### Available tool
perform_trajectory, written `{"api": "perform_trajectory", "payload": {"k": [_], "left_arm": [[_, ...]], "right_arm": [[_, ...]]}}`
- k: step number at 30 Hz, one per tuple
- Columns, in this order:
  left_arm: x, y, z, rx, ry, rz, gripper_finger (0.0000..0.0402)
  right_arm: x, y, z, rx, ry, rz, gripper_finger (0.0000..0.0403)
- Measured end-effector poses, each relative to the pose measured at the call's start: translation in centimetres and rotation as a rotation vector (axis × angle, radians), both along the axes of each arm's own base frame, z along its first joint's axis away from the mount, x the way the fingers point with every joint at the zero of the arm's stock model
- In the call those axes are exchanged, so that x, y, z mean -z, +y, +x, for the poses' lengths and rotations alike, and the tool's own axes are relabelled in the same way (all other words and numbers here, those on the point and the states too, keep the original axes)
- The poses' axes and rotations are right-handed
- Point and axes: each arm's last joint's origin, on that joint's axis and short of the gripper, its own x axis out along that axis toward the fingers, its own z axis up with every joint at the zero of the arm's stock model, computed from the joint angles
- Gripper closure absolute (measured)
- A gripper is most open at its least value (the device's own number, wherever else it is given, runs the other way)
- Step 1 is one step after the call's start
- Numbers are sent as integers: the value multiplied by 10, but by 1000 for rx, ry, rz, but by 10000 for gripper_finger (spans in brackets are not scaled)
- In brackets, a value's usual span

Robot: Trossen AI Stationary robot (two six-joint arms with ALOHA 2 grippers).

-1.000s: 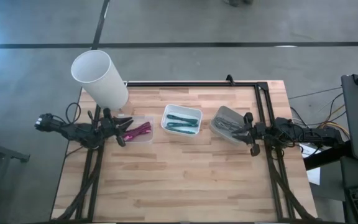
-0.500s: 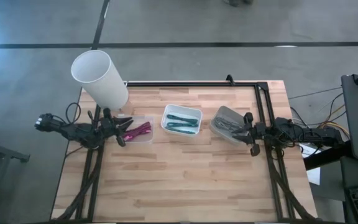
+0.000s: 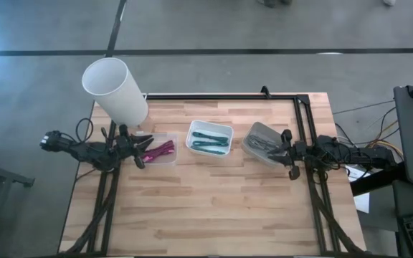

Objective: Pick & Place USB Port
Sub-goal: Return to Home Position

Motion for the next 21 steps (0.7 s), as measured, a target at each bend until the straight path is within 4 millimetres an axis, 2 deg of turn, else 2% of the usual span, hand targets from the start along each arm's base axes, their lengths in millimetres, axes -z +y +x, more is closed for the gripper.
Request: {"api": "perform_trajectory", "payload": {"k": [13, 21], "left_arm": [[0, 0, 0, 0, 0, 0, 330], [0, 0, 0, 0, 0, 0, 330]], "right_arm": [[0, 0, 0, 0, 0, 0, 314], [0, 0, 0, 0, 0, 0, 326]]}}
